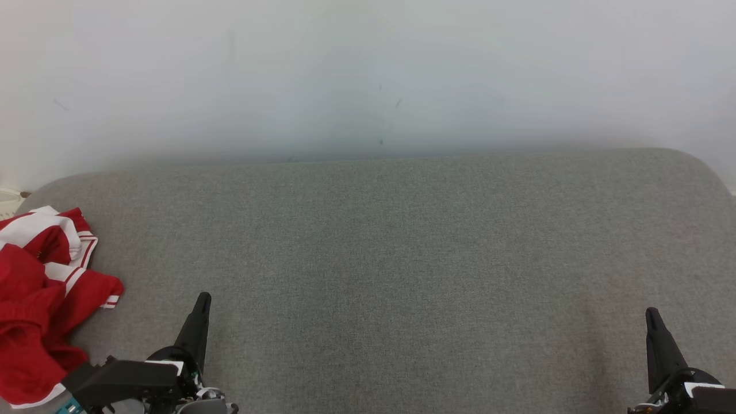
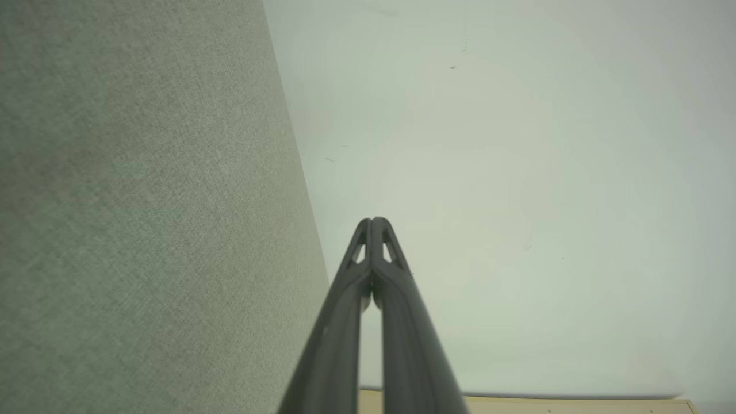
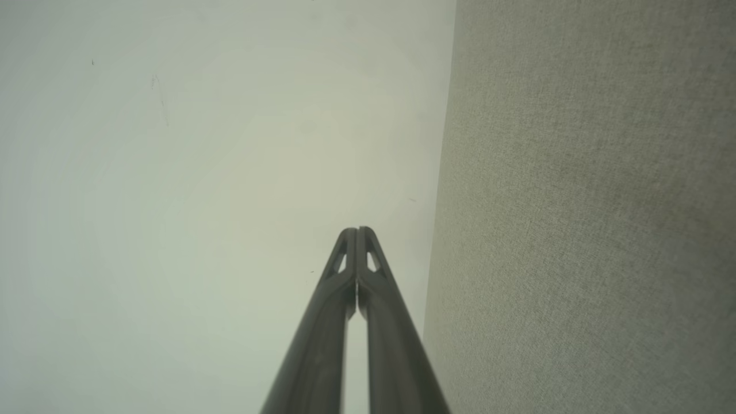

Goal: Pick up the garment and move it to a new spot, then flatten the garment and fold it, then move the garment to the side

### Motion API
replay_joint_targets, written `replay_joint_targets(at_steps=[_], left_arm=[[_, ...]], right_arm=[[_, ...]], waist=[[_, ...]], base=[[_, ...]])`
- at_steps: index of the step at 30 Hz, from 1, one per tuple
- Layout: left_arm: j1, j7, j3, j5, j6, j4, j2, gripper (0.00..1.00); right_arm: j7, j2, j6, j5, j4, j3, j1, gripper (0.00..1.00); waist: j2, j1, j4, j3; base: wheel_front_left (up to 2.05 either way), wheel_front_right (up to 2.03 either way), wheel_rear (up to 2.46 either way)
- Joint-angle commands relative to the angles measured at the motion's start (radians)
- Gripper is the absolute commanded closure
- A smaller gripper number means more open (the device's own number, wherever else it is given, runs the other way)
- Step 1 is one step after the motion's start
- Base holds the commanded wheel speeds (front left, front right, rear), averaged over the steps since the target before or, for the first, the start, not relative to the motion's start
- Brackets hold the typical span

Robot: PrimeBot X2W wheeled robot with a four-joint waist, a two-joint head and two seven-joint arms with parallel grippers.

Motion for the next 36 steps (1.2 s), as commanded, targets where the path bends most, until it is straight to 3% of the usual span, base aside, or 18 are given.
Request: replay_joint_targets(at_steps=[1, 17, 18, 28, 36], left_arm=[[-0.006, 0.001, 0.002, -0.005, -0.004, -0.002, -0.002, 1.0], [-0.006, 0.001, 0.002, -0.005, -0.004, -0.002, -0.002, 1.0], [0.0, 0.0, 0.0, 0.0, 0.0, 0.0, 0.0, 0.0], [0.046, -0.035, -0.015, 0.014, -0.004, 0.026, -0.001, 0.0], [0.072, -0.082, -0.011, 0.084, -0.008, 0.013, -0.001, 0.0]], right_arm=[[-0.001, -0.003, 0.004, -0.003, -0.002, -0.002, 0.0, 1.0], [-0.001, -0.003, 0.004, -0.003, -0.002, -0.002, 0.0, 1.0], [0.0, 0.0, 0.0, 0.0, 0.0, 0.0, 0.0, 0.0], [0.001, 0.033, -0.001, -0.03, 0.052, 0.035, -0.002, 0.0], [0.0, 0.058, -0.001, -0.127, 0.104, 0.055, -0.033, 0.0]], waist=[[-0.0001, 0.0, 0.0, 0.0], [-0.0001, 0.0, 0.0, 0.0], [-0.0001, 0.0, 0.0, 0.0], [-0.0001, 0.0, -0.001, -0.009], [-0.0001, 0.0, -0.002, -0.021]], base=[[0.0, 0.0, 0.0], [0.0, 0.0, 0.0], [0.0, 0.0, 0.0], [0.0, 0.0, 0.0], [0.0, 0.0, 0.0]])
